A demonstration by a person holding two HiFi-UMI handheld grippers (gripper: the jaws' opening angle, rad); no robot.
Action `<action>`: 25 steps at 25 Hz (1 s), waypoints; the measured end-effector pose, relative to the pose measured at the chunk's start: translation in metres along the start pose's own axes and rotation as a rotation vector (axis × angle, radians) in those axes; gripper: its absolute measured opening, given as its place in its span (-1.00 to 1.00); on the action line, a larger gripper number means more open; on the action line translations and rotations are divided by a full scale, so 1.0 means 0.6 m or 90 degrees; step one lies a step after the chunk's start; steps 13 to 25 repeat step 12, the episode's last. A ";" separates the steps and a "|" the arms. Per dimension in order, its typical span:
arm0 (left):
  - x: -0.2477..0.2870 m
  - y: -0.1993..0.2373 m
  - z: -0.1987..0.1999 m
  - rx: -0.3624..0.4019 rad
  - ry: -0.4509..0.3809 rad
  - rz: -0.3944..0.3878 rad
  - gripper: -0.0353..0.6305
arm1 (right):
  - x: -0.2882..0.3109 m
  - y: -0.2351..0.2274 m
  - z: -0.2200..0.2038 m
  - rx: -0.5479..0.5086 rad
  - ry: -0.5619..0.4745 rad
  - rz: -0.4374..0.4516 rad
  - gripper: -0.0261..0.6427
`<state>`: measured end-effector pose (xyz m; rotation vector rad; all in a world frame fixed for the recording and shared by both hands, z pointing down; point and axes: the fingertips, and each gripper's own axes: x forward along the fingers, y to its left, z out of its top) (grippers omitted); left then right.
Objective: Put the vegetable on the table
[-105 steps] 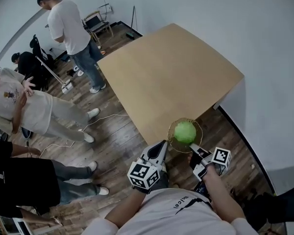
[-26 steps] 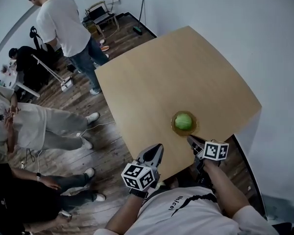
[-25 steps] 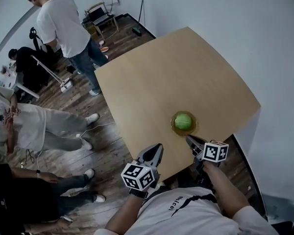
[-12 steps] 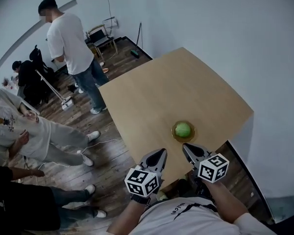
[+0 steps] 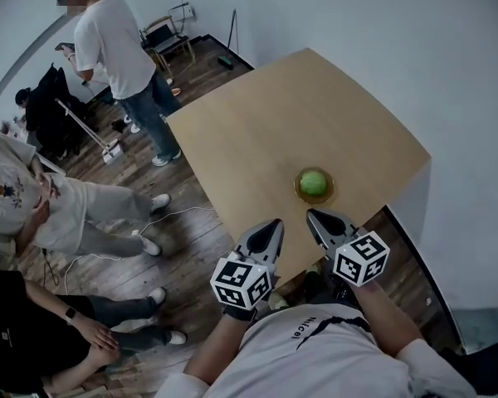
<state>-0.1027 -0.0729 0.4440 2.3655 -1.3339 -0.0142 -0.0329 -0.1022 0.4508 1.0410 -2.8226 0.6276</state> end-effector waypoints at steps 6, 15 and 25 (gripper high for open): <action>-0.012 0.005 0.006 -0.001 -0.003 0.005 -0.86 | 0.007 0.016 0.008 -0.019 -0.003 0.001 -0.88; -0.023 0.011 0.025 0.002 -0.006 0.003 -0.86 | 0.016 0.034 0.022 -0.036 -0.005 -0.002 -0.88; -0.023 0.011 0.025 0.002 -0.006 0.003 -0.86 | 0.016 0.034 0.022 -0.036 -0.005 -0.002 -0.88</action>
